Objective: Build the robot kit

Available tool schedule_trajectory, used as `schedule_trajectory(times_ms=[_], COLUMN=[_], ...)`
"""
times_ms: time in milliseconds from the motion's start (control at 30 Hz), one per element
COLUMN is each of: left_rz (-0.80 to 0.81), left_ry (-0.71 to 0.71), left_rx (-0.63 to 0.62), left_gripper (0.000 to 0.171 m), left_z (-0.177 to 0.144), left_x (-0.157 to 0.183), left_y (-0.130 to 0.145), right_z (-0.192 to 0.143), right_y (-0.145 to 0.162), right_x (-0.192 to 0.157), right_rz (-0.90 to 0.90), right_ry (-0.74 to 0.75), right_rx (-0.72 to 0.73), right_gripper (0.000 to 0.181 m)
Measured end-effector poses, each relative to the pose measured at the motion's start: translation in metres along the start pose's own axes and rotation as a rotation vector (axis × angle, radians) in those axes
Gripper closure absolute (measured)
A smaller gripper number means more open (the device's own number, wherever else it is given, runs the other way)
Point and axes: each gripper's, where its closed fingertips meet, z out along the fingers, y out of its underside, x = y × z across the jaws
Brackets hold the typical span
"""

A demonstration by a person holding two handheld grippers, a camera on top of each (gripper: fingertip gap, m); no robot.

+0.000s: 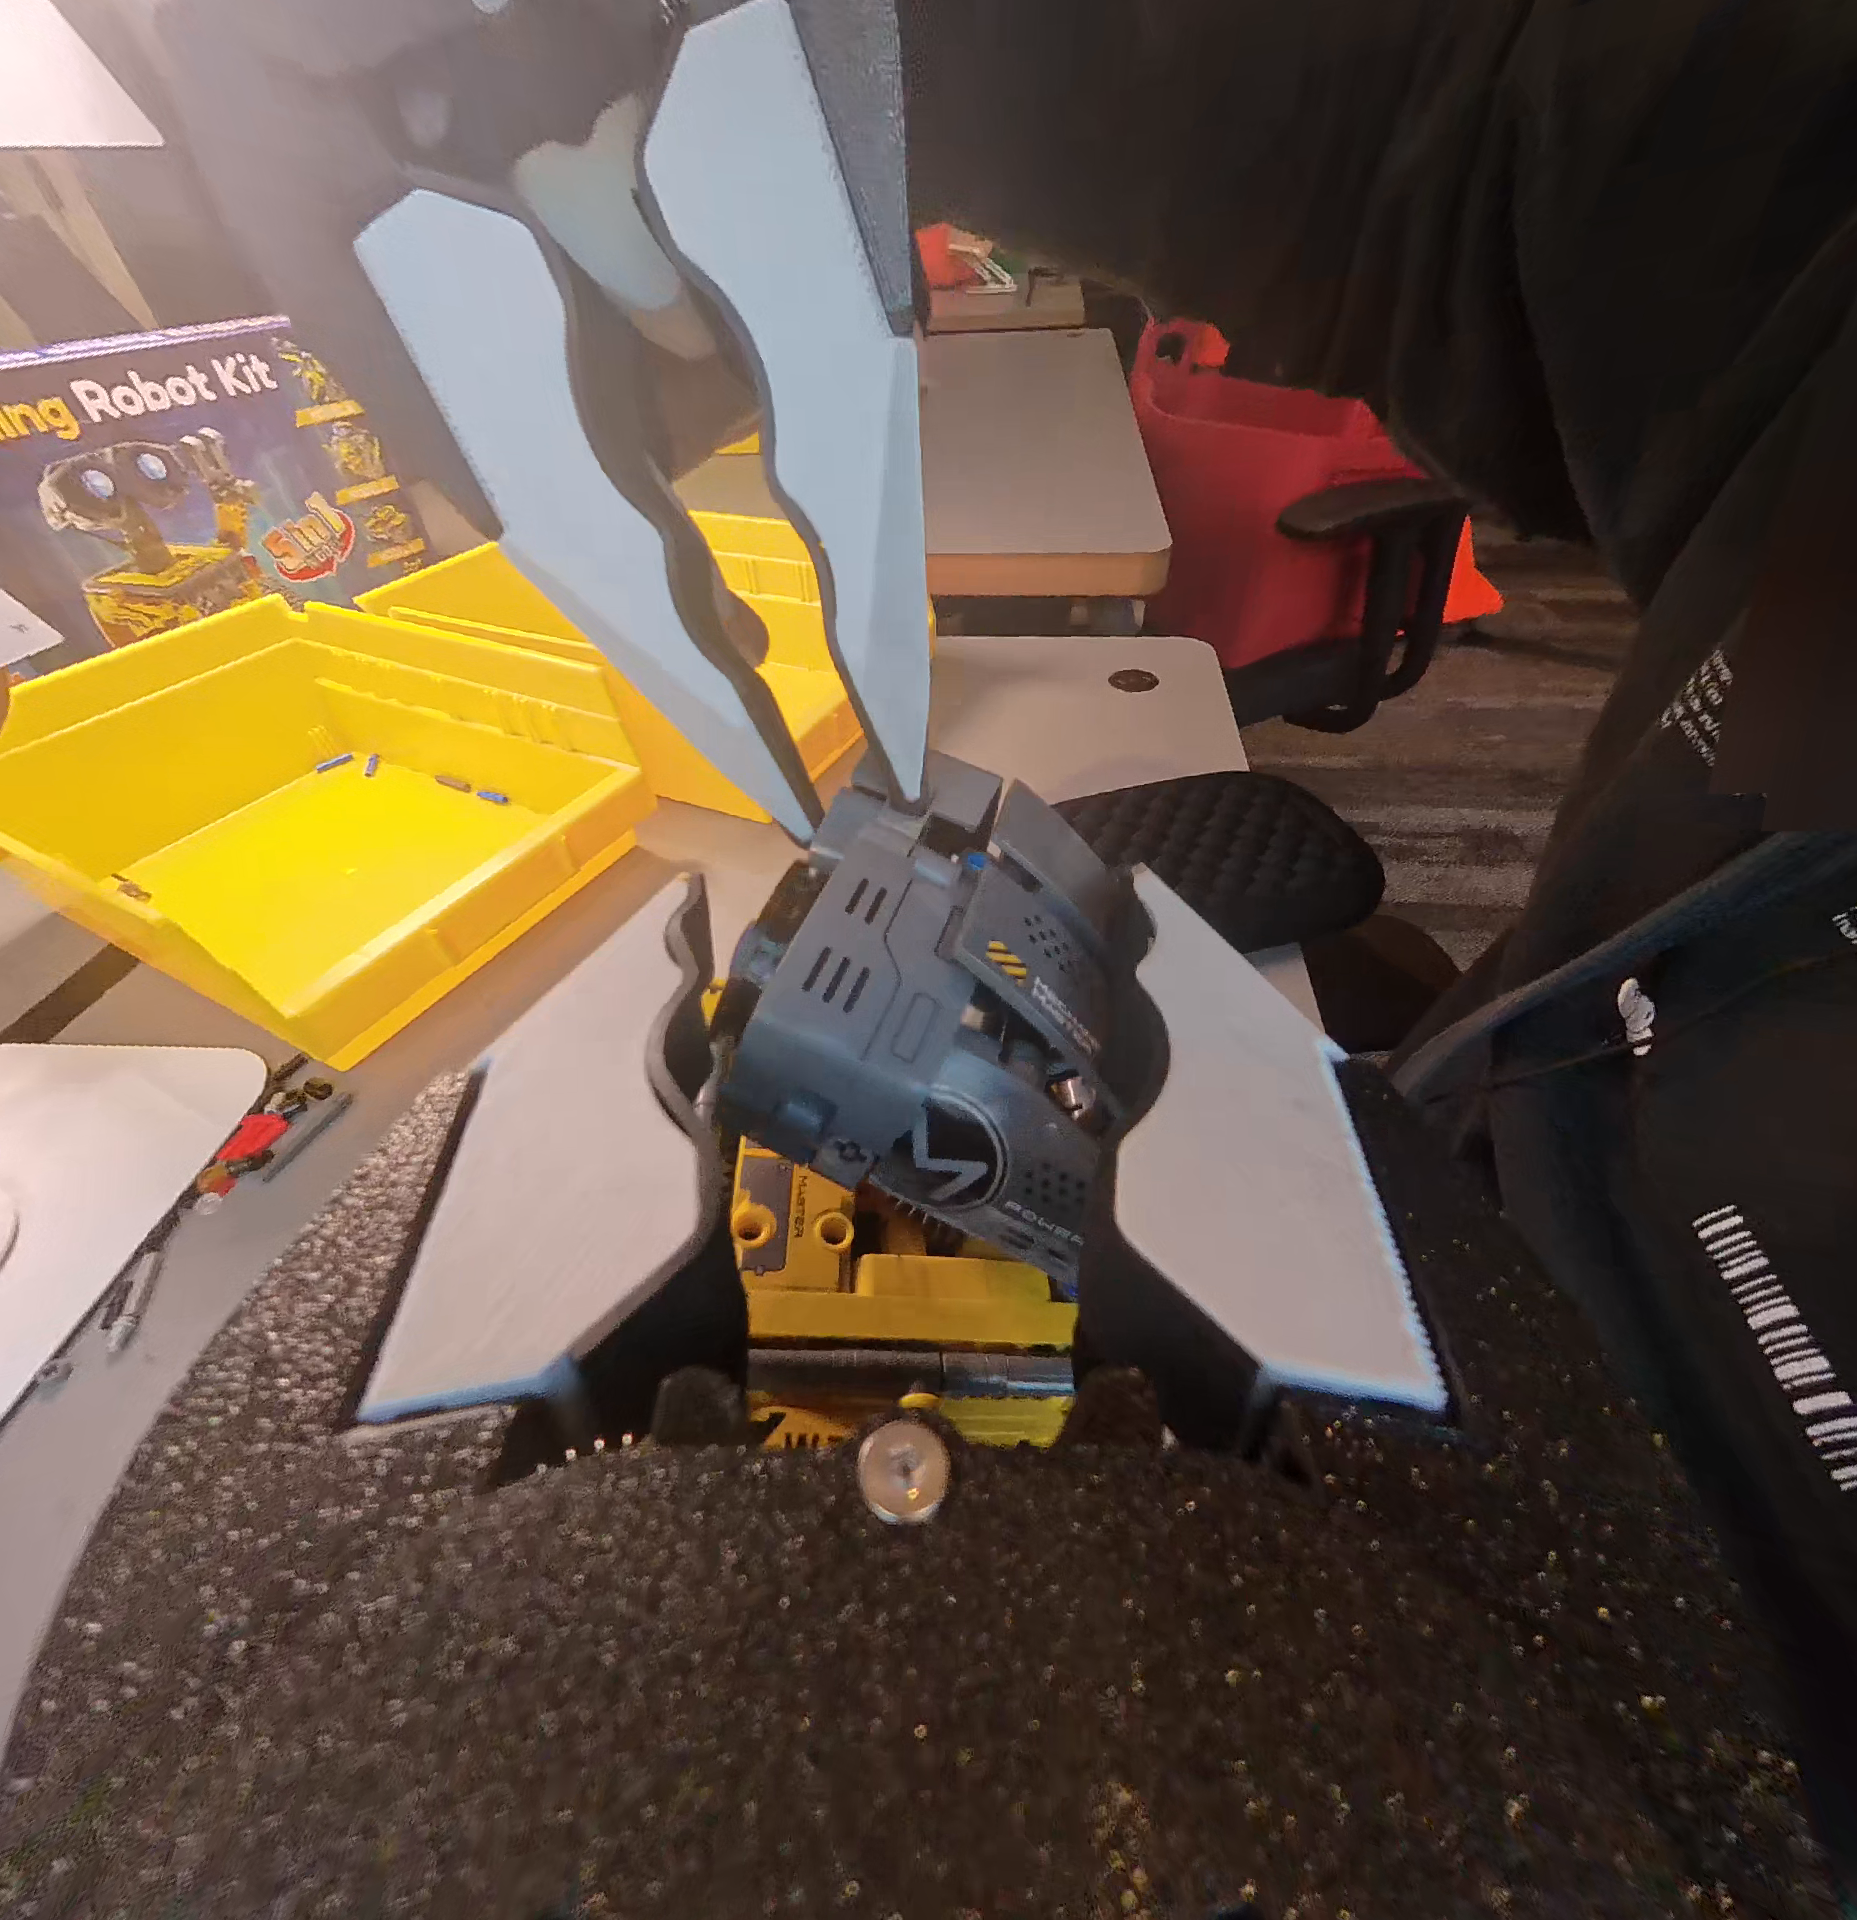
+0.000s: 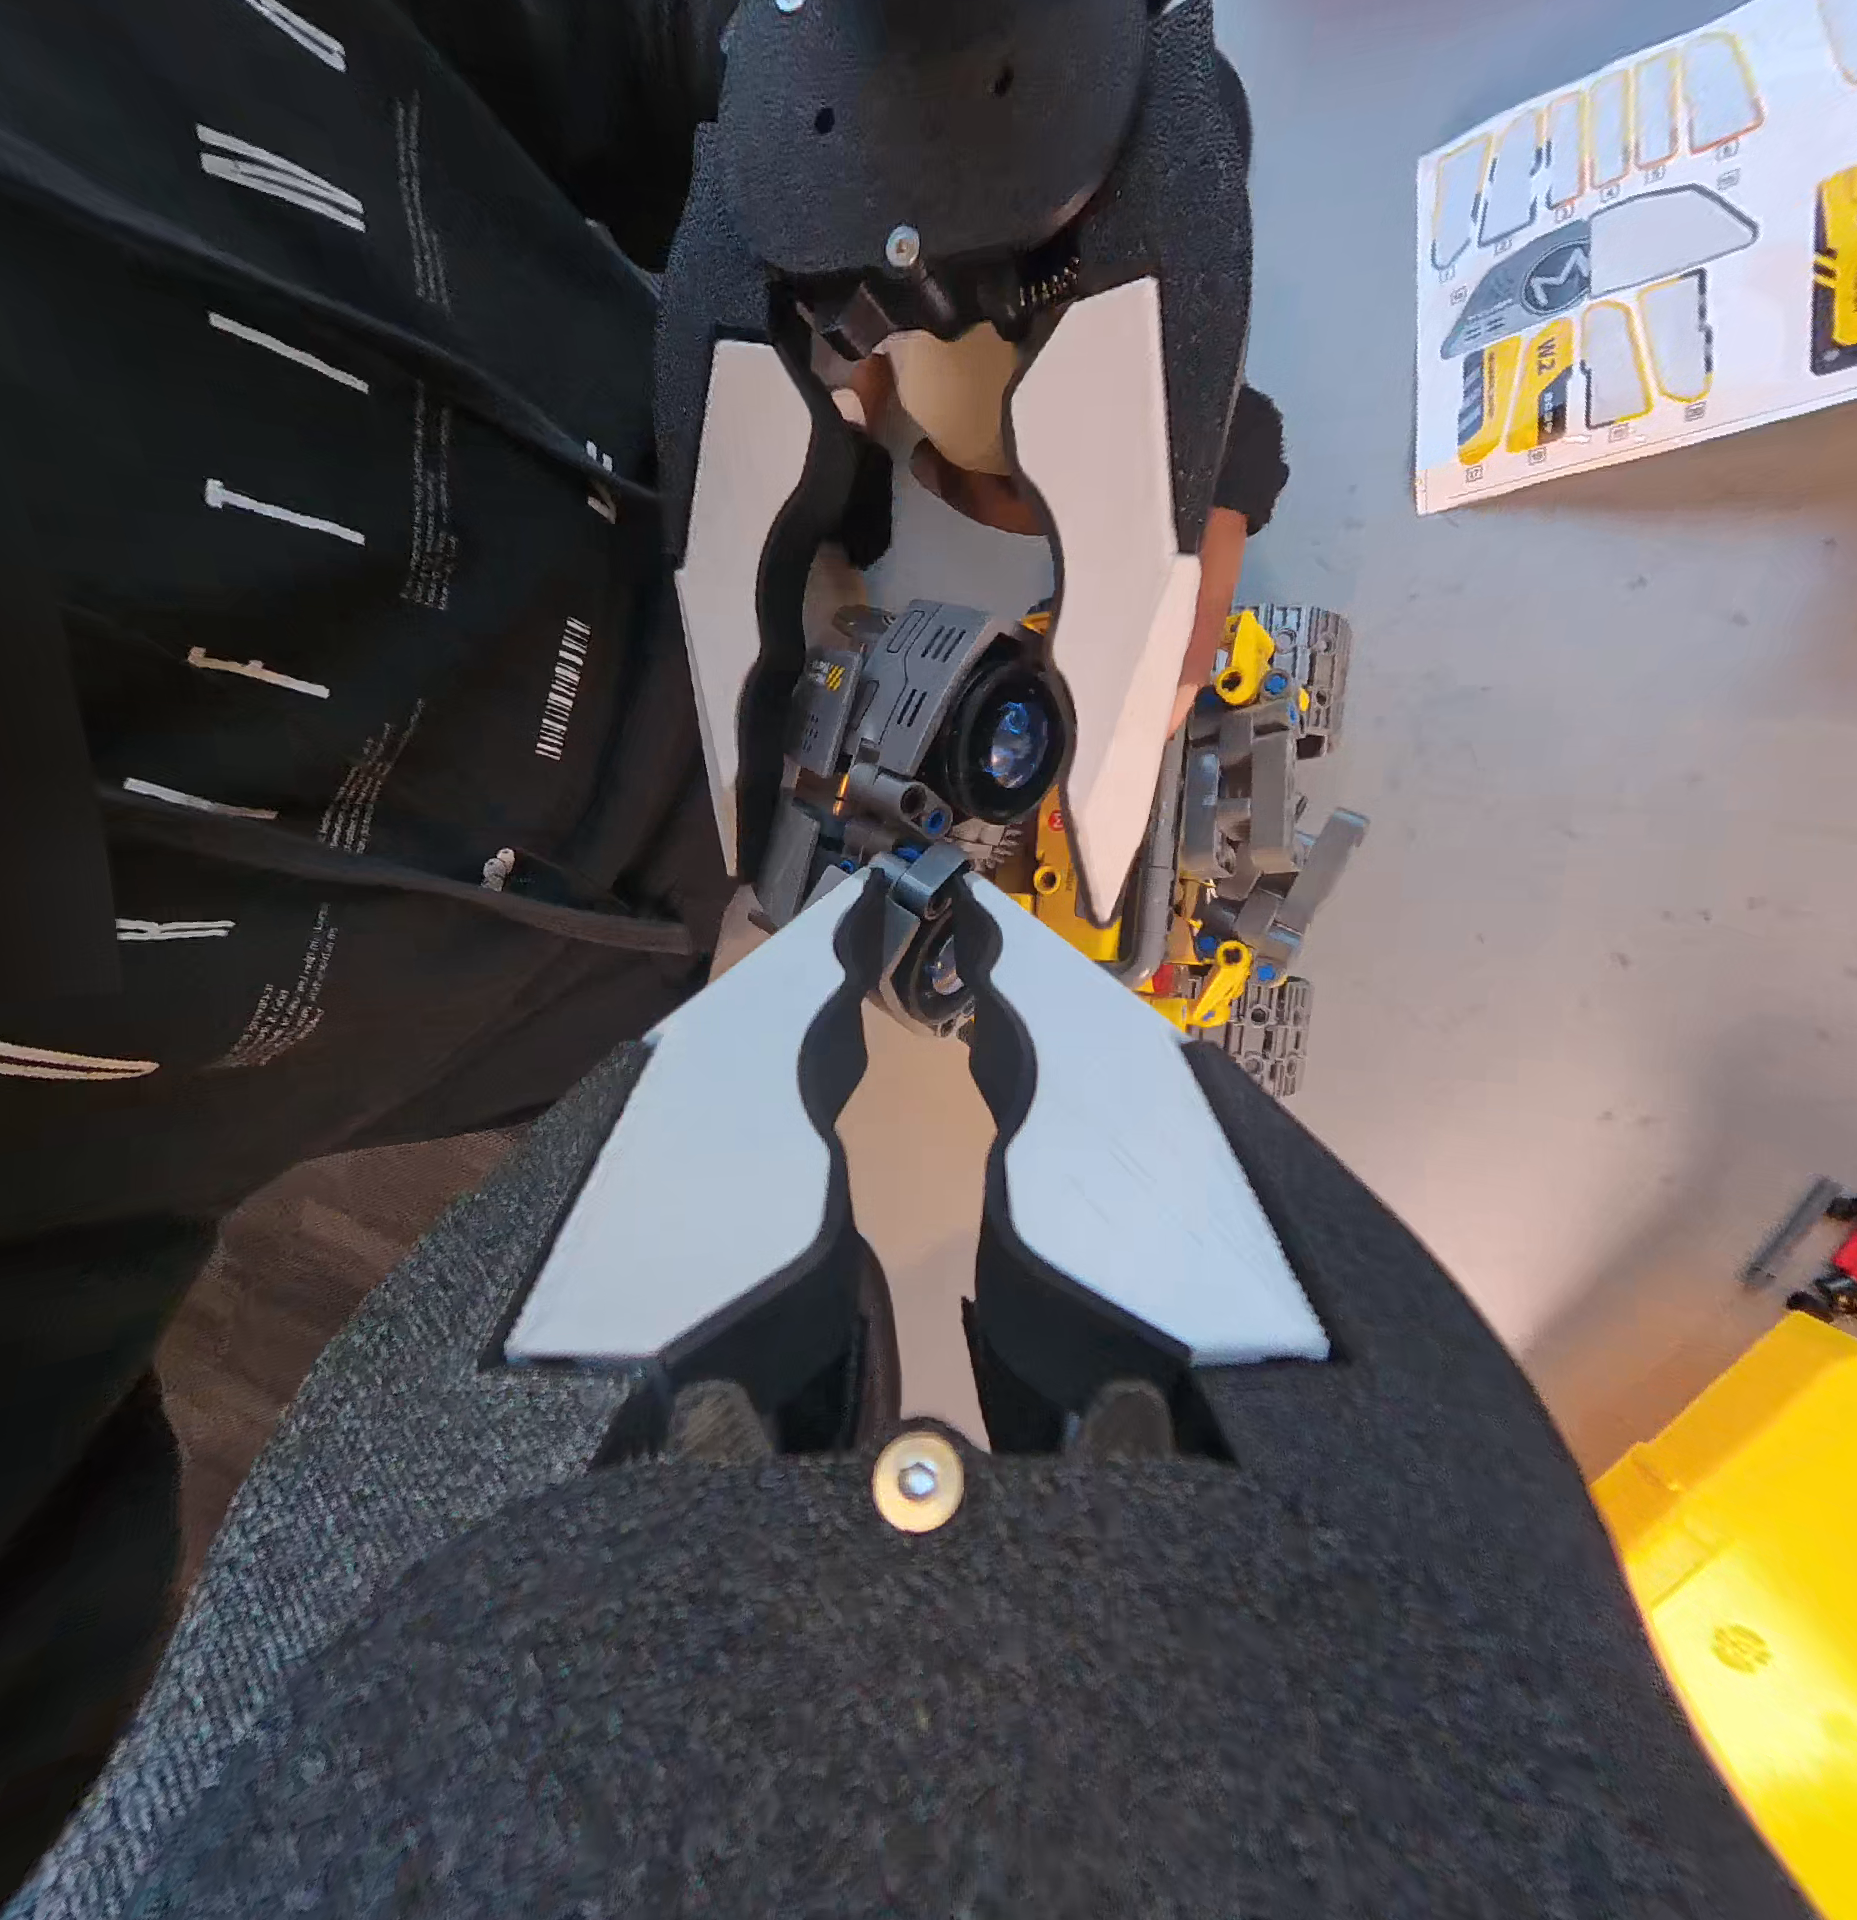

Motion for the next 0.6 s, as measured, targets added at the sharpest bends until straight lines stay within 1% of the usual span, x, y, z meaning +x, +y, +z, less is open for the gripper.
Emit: schedule_trajectory(times_ms=[67,133,200,267,300,367,600], left_rz=[-0.023,-0.058,-0.122,-0.14,-0.143,-0.145,-0.036], left_ry=[0.006,0.01,0.03,0.009,0.005,0.019,0.028], left_rx=[-0.009,-0.04,-0.098,-0.118,-0.133,-0.154,-0.144], left_gripper=[0.094,0.084,0.074,0.076,0.084,0.085,0.09], left_z=[-0.001,-0.002,0.001,0.002,0.003,0.004,0.006], left_x=[0.003,0.006,0.011,0.01,0.01,0.012,0.016], left_y=[0.0,0.004,0.014,0.015,0.016,0.017,0.016], right_z=[0.001,0.002,0.003,0.002,0.002,0.003,0.004], right_y=[0.002,0.0,0.0,0.0,0.0,0.0,0.002], right_x=[-0.002,-0.005,-0.007,-0.006,-0.008,-0.009,-0.014], right_rz=[-0.01,-0.019,-0.028,-0.033,-0.037,-0.043,-0.034], right_ry=[-0.007,-0.006,0.0,0.014,0.011,0.014,0.044], right_rx=[-0.008,0.003,0.003,0.006,0.004,0.006,-0.015], right_gripper=[0.169,0.169,0.169,0.169,0.169,0.169,0.169])
